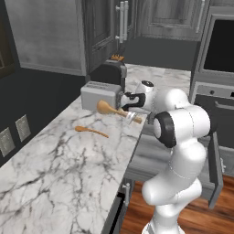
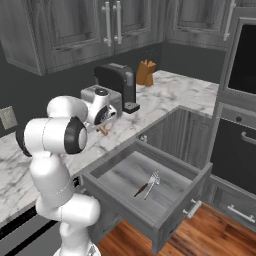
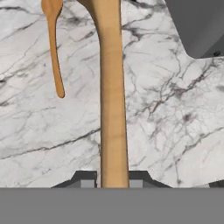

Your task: Organize the utensils by type. Pick up the wooden spoons from the counter and place them in the open cabinet. Then pick up the metallic utensils from the counter and place them in the open drawer.

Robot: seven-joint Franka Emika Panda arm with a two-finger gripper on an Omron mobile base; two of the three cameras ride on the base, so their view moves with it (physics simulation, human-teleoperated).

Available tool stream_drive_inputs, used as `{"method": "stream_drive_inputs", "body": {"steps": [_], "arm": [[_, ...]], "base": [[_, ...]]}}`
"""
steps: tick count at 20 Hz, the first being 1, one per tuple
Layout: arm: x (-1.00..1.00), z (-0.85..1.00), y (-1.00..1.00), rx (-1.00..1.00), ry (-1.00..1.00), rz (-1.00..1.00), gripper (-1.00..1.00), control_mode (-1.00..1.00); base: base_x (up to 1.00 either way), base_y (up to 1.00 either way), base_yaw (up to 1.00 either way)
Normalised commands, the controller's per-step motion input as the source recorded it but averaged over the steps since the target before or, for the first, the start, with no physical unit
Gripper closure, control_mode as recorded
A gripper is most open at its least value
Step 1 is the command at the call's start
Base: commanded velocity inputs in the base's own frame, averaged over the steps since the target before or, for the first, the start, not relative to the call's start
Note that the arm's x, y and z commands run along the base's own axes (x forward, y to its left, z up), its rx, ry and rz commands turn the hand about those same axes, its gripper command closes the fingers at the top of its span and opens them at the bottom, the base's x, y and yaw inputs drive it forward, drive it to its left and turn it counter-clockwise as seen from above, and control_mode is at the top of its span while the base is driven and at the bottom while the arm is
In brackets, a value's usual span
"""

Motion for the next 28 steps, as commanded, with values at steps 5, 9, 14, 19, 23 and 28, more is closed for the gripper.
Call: {"method": "stream_drive_inputs", "body": {"steps": [5,9,14,19,23,28], "arm": [[-0.54,0.26,-0.05,0.0,0.0,-0.16,1.0,-1.0],[-0.4,0.29,-0.32,0.02,0.0,-0.44,1.0,-1.0],[-0.4,0.32,-0.44,0.05,0.04,-0.46,1.0,-1.0],[-0.4,0.29,-0.36,0.08,0.0,-0.36,1.0,-1.0],[-0.28,0.29,-0.36,0.11,0.0,-0.33,1.0,-1.0],[-0.15,0.25,-0.34,0.1,0.0,-0.39,1.0,-1.0]], "base": [[0.0,0.0,0.0],[0.0,0.0,0.0],[0.0,0.0,0.0],[0.0,0.0,0.0],[0.0,0.0,0.0],[0.0,0.0,0.0]]}}
